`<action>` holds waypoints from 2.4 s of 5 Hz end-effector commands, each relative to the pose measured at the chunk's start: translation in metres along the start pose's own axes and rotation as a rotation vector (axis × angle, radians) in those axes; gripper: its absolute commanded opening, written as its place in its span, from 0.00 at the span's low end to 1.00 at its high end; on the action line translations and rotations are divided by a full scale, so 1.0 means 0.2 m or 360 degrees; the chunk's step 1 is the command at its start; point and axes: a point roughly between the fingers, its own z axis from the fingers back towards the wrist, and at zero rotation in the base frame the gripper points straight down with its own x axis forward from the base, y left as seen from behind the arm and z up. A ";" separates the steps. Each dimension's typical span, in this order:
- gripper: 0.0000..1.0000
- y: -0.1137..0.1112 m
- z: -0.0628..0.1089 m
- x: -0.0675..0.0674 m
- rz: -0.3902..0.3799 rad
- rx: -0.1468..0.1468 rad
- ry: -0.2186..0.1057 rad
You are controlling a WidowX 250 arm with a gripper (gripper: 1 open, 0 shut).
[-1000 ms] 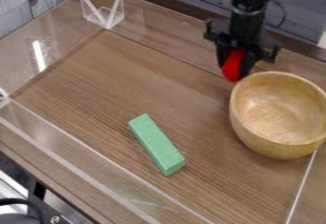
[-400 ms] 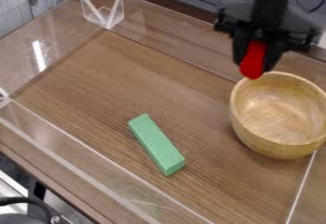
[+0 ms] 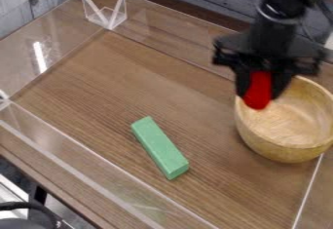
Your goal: Move the red object to the right side of the table
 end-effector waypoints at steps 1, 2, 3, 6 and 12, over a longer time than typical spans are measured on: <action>0.00 -0.11 0.05 -0.09 0.0196 -0.0042 -0.0026; 0.00 -0.15 0.01 -0.18 0.0407 0.0001 0.0013; 0.00 -0.15 -0.05 -0.22 0.0601 0.0041 0.0020; 0.00 -0.16 -0.24 -0.30 0.0760 0.0073 0.0089; 1.00 -0.06 -0.39 -0.17 0.1043 0.0001 0.0330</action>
